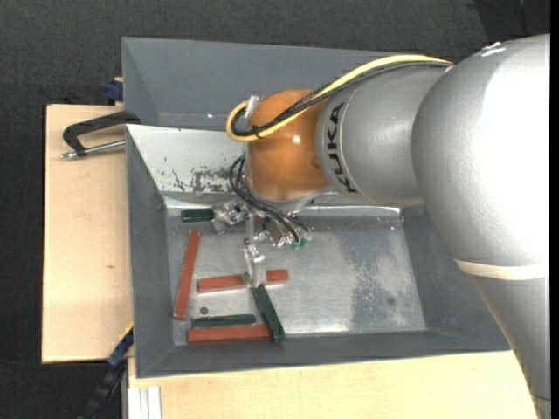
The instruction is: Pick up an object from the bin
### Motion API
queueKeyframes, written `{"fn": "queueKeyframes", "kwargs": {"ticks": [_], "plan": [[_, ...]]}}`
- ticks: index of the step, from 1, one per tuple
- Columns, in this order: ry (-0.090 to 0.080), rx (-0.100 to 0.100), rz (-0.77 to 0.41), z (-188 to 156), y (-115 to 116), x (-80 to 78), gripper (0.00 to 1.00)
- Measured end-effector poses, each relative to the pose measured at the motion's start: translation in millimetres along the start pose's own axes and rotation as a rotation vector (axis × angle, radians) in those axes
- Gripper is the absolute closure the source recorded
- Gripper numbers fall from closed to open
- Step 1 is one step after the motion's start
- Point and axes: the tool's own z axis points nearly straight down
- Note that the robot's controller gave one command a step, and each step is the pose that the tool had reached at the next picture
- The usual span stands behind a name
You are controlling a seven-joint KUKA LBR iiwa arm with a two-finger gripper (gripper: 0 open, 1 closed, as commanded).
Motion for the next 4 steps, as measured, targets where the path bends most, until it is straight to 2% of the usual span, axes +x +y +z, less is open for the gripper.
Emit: {"fn": "queueKeyframes", "kwargs": {"ticks": [1,2,3,4], "plan": [[0.000,0.000,0.000,0.1,0.0,0.1,0.00],[-0.003,0.002,-0.331,-1.6,14.9,74.7,1.00],[-0.001,0.001,-0.331,0.0,15.1,75.4,0.00],[-0.002,0.001,-0.331,-0.2,14.9,75.2,0.00]]}}
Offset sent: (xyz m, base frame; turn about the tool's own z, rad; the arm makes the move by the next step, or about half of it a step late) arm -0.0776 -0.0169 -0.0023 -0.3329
